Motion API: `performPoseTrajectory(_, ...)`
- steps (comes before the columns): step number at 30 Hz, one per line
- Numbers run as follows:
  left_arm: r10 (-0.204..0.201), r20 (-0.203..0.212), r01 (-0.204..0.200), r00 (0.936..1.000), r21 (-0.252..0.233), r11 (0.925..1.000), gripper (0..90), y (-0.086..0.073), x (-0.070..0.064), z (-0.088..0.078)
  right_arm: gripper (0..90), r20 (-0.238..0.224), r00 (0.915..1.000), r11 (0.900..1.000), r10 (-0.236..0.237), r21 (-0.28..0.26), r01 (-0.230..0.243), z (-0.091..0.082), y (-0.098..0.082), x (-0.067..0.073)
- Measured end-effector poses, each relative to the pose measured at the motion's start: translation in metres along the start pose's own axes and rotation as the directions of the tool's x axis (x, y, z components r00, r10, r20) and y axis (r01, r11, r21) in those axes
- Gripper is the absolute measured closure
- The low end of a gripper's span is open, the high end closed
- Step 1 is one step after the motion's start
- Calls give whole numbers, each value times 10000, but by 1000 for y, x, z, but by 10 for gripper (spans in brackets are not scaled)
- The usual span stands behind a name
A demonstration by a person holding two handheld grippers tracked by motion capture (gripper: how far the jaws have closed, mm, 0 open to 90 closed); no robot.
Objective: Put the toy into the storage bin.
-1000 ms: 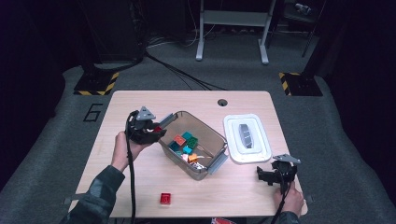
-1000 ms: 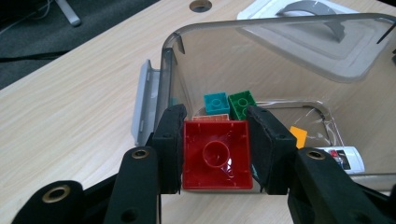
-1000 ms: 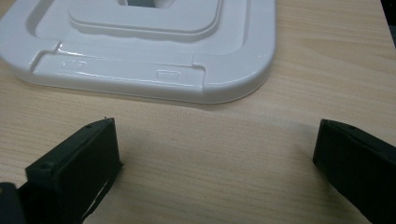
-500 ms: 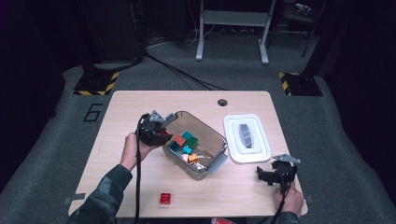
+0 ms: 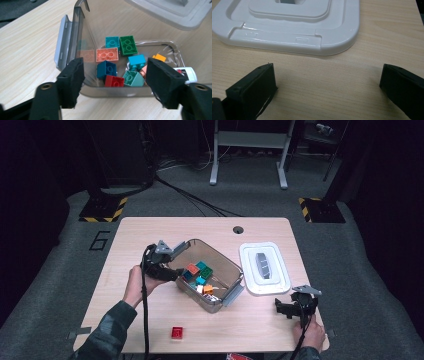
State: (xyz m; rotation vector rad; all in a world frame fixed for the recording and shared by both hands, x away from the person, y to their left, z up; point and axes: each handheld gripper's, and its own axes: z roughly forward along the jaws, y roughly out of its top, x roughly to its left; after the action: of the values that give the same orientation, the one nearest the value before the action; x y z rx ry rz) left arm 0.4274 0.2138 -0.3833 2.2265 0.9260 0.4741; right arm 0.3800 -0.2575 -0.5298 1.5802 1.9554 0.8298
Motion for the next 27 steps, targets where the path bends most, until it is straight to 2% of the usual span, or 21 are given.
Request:
performPoseTrajectory(5,165,-172,-169,9997,-267,9995,188,-7,-5,-15,0,0,10000,10000,1,2,-1,0,0,0)
performPoseTrajectory(14,71,-307,-83,9995,-385,9992,146,-26,-9,-29,0,0,10000,10000,1,2,-1,0,0,0)
performPoseTrajectory(16,26,-221,-33,9998,-330,9995,142,-32,-9,-31,0,1,10000,10000,4,3,-4,0,0,0)
performPoseTrajectory(23,-243,-133,239,9996,-288,9993,120,-55,-12,-33,0,0,10000,10000,2,2,-2,0,0,0)
performPoseTrajectory(27,-355,53,356,9994,-183,9992,110,-69,-17,-27,0,1,10000,10000,1,4,-1,0,0,0)
